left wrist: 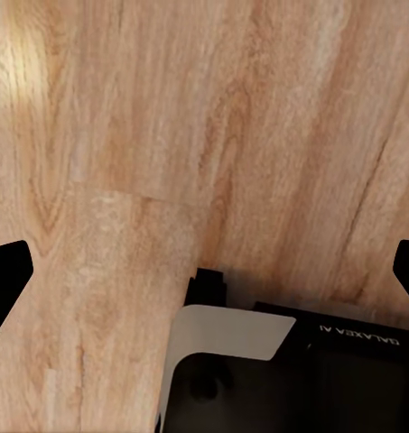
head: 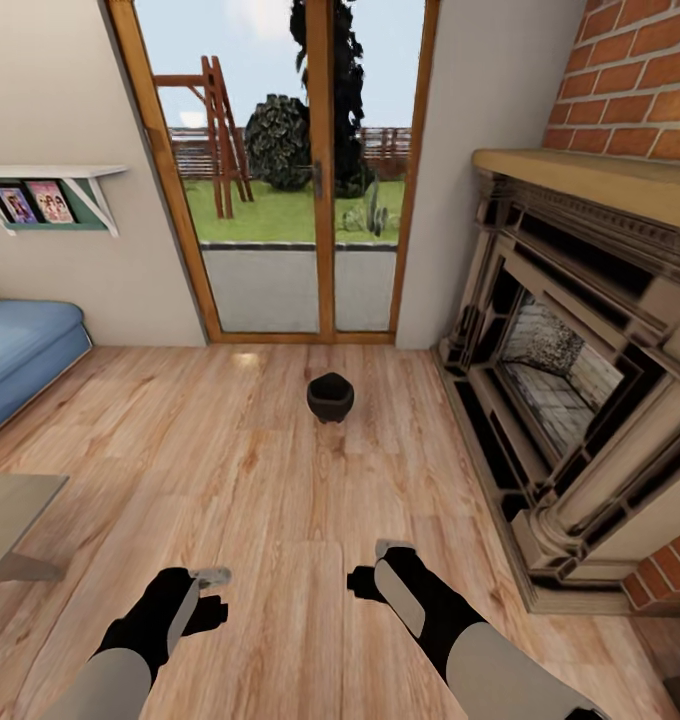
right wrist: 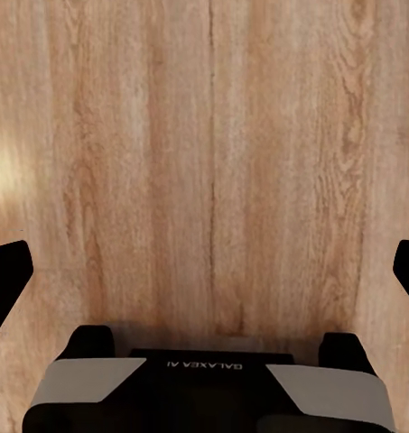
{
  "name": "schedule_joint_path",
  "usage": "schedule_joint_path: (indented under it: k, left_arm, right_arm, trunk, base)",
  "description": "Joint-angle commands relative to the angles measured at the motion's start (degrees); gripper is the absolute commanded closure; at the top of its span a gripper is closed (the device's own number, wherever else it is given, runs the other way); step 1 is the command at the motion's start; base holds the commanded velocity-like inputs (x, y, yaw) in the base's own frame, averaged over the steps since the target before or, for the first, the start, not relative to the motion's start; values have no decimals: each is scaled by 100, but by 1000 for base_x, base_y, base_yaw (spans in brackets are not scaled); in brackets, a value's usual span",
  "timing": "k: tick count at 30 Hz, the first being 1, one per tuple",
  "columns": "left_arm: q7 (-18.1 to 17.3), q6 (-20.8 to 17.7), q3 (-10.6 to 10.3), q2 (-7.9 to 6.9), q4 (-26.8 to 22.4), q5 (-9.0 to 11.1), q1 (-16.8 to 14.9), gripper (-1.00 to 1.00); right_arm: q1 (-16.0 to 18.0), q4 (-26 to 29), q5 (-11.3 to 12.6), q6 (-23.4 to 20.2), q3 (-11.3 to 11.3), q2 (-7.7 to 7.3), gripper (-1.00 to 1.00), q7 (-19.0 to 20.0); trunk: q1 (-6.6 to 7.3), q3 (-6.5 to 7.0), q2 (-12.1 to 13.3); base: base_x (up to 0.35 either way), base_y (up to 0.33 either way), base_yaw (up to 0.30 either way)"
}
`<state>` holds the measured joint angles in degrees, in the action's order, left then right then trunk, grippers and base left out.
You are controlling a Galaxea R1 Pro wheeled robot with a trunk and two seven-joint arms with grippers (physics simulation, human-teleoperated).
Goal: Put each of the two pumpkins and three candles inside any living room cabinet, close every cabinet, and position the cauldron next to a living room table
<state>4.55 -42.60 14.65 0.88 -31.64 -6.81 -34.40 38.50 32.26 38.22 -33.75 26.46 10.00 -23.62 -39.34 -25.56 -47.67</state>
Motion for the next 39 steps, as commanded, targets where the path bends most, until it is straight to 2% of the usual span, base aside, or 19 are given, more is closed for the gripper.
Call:
schedule_joint_path:
  k: [1, 7, 29, 39]
  left_arm:
    - [1, -1, 1, 0, 1, -1, 2, -100]
    - [2, -10, 2, 0, 0, -4, 0, -100]
    - [2, -7, -6, -1, 1, -13, -2, -100]
    - [-8, 31, -6, -17, 0, -14, 0, -100]
  right_arm:
    - [0, 0, 4, 72, 4, 0, -100, -15]
    - [0, 0, 9, 197, 1, 0, -100, -35]
    - [0, -3, -6, 220, -1, 0, -100, -37]
    - [-26, -20, 33, 377, -28, 0, -100, 14]
  trunk:
    - [0, 10, 0]
    - [0, 67, 0]
    - [0, 277, 0]
    - [0, 326, 0]
  base:
    - [12, 8, -1]
    - [3, 2, 0]
    - [2, 0, 0]
    - [250, 0, 5]
